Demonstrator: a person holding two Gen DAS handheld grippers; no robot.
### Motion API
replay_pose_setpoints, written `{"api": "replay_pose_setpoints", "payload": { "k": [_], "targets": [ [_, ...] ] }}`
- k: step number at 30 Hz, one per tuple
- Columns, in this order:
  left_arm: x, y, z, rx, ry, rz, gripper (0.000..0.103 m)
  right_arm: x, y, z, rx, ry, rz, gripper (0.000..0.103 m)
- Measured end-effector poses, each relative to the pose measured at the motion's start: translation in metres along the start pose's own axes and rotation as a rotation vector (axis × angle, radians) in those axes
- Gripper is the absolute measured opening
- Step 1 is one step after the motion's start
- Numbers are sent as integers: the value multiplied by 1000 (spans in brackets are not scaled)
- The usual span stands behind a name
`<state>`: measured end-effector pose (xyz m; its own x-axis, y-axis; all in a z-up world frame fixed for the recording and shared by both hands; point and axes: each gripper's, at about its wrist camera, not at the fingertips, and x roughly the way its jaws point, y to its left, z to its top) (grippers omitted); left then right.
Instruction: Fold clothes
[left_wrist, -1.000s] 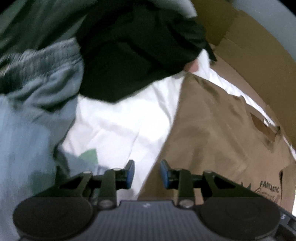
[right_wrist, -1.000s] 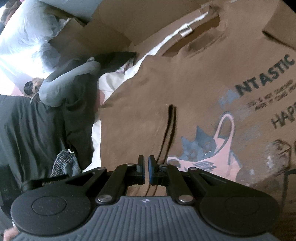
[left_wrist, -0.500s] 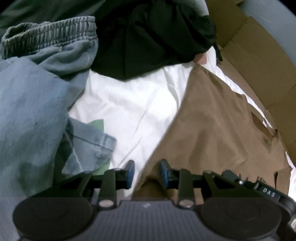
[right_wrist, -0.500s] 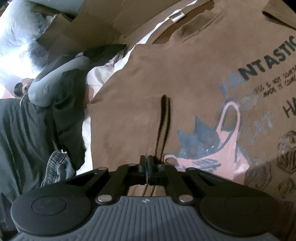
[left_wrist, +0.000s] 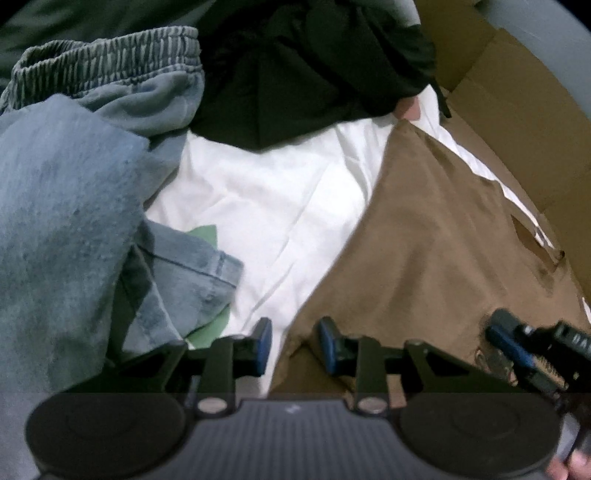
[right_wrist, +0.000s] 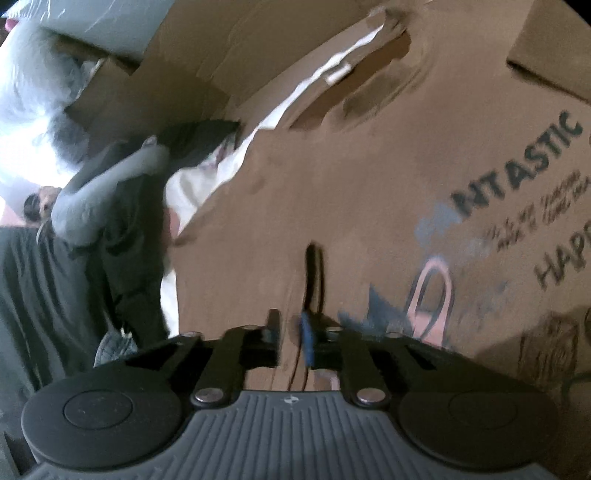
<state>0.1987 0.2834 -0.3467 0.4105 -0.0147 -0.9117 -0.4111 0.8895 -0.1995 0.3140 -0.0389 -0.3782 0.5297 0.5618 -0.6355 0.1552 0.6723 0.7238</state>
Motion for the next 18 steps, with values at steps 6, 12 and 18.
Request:
{"api": "replay_pose_setpoints", "payload": {
  "k": [6,12,18],
  "targets": [
    [4,-3,-1,13,-4,9,31,11,1,18,-12,18,-18,17],
    [5,-2,0,7,-3,8,31,13,4,29,-73,-3,-29,0],
    [5,-3,-1,12,-3,12,31,10,2,36,-104,-19,-66,0]
  ]
}}
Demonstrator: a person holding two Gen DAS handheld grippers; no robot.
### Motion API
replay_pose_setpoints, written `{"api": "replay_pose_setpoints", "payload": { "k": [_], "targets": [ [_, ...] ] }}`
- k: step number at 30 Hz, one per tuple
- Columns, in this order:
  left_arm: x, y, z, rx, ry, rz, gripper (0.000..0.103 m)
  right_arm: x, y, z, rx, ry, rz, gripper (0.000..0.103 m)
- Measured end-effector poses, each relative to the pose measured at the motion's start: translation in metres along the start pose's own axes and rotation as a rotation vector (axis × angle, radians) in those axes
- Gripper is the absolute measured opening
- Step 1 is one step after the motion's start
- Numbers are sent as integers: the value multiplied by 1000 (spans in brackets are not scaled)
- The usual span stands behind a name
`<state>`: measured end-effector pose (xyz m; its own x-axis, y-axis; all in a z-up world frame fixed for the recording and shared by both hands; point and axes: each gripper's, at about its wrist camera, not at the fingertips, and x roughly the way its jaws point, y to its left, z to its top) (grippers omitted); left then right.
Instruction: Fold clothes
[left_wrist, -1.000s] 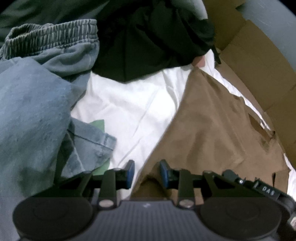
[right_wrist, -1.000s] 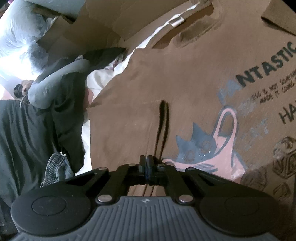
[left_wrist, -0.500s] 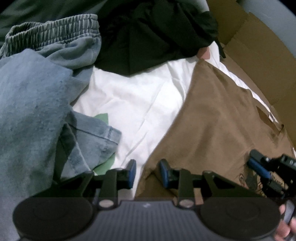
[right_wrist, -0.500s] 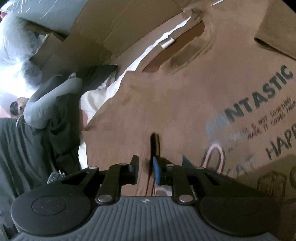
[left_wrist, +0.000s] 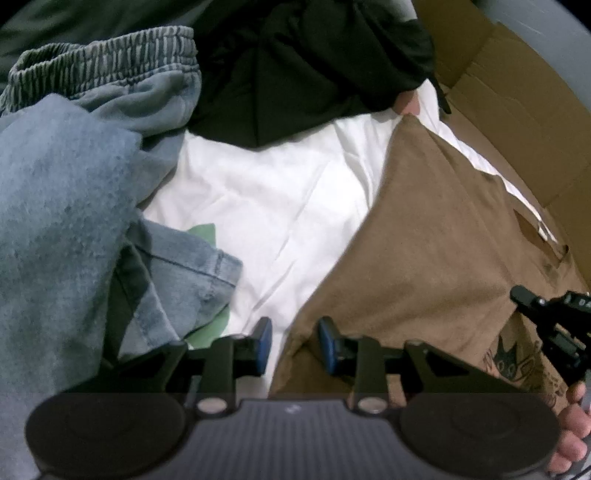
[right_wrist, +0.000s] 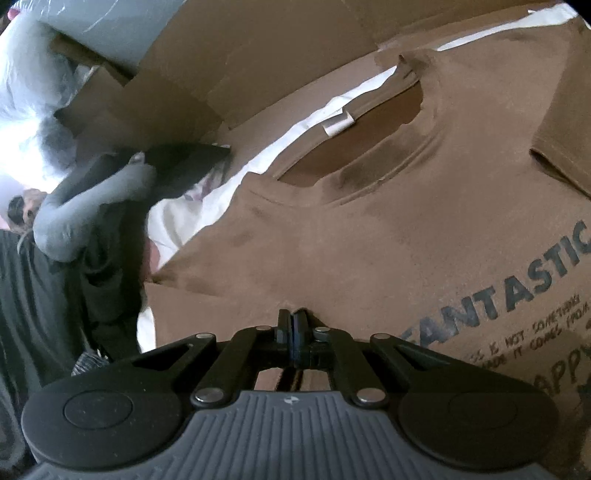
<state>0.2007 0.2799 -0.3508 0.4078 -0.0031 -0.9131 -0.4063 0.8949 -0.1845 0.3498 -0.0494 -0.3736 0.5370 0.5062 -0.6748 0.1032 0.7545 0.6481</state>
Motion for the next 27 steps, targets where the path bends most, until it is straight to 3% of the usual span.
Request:
{"api": "replay_pose_setpoints", "payload": {
  "k": [4,11,17,21,23,27],
  "targets": [
    [-6,-1,0,-13,13,-2,31,-4,0,-3,15,25,-7,2],
    [-32,-9,-1,-34,-1,-69,29,-26,-11,-19,74,10,14,4],
    [-46,-33,0,7,-35,-124,29,-47,-11,-35,24,23,15,4],
    [-33,-45,-9,-26,29,-210,26,-68,-11,-45,-14,1,4,11],
    [-23,-50,-16,-15,45,-209,26,-78,-14,-51,-10,-12,6,20],
    [-1,-50,-30,-26,99,-181,22,-101,-19,-64,-5,-37,-7,20]
  ]
}}
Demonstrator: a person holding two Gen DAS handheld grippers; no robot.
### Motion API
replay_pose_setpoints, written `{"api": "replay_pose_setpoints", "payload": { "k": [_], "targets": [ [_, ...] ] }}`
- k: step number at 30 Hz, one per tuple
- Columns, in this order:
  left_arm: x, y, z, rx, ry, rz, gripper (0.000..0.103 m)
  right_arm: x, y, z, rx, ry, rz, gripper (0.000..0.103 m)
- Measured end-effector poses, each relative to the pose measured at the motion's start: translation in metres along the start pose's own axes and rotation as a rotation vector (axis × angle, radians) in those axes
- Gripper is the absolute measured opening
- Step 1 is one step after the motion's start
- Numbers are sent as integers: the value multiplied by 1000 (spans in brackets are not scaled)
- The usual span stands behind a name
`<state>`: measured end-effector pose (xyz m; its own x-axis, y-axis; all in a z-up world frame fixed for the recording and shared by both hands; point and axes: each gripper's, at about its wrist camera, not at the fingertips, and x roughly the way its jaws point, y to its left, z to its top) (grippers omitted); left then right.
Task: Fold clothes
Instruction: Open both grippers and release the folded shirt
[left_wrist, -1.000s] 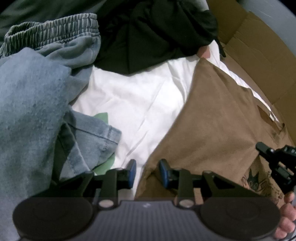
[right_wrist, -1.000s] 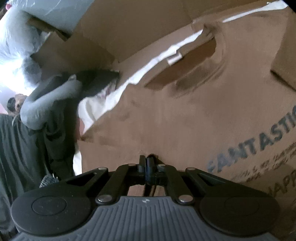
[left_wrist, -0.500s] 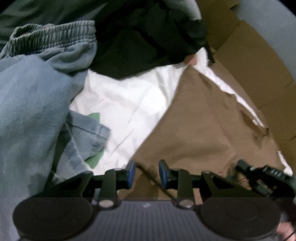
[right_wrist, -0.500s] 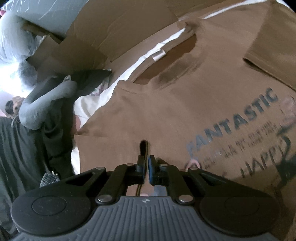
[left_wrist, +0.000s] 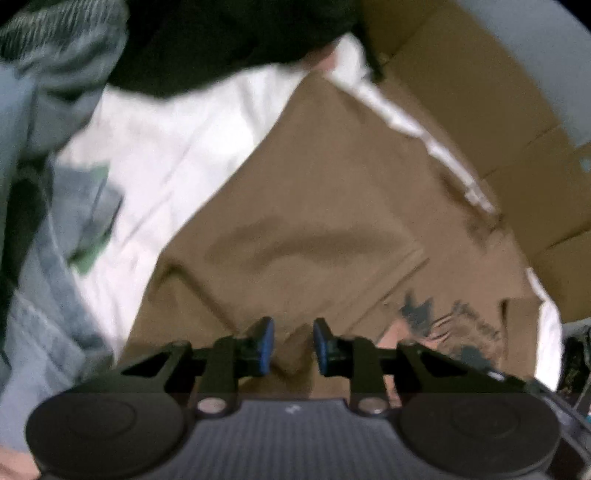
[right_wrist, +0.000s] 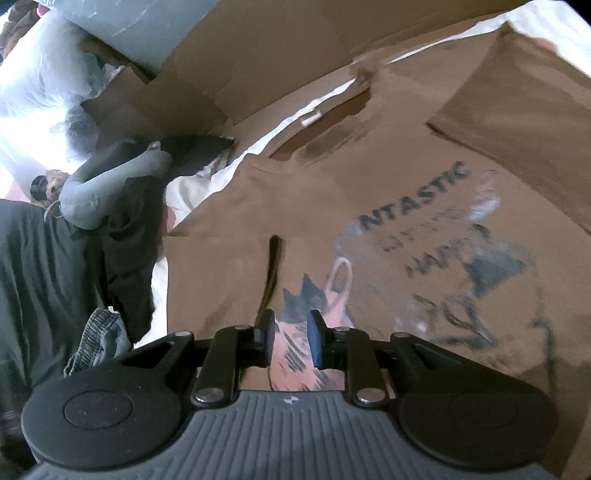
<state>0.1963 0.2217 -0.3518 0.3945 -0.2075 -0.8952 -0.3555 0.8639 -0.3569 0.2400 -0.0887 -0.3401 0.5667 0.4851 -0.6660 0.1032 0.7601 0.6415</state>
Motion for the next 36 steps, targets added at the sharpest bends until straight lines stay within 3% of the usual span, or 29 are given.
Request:
{"api": "replay_pose_setpoints", "payload": {
  "k": [13,17,21,25,30,32,34,36],
  "targets": [
    [-15,-7,-35,50,33,-27,23,-68,-3,-21,-46,-54,-49,21],
    [-26,-10,-45,65,35,-40,33,-87,2,-24,-68,-67,-58,27],
    [-42,-12,-47,104,17,-27,35,-102,8,-26,-118,-48,-72,29],
    [-64,-12,-48,148,-11,-14,53,-123,18,-29,-218,-42,-97,34],
    [-98,-19,-56,212,-42,-10,63,-154,31,-30,-330,-33,-80,56],
    [-114,-24,-61,240,-59,-3,69,-165,35,-30,-368,1,-82,79],
    [-132,-30,-66,284,-83,-6,71,-178,38,-31,-418,46,-99,92],
    [-148,-36,-70,321,-110,-7,79,-191,38,-32,-453,102,-106,96]
  ]
}}
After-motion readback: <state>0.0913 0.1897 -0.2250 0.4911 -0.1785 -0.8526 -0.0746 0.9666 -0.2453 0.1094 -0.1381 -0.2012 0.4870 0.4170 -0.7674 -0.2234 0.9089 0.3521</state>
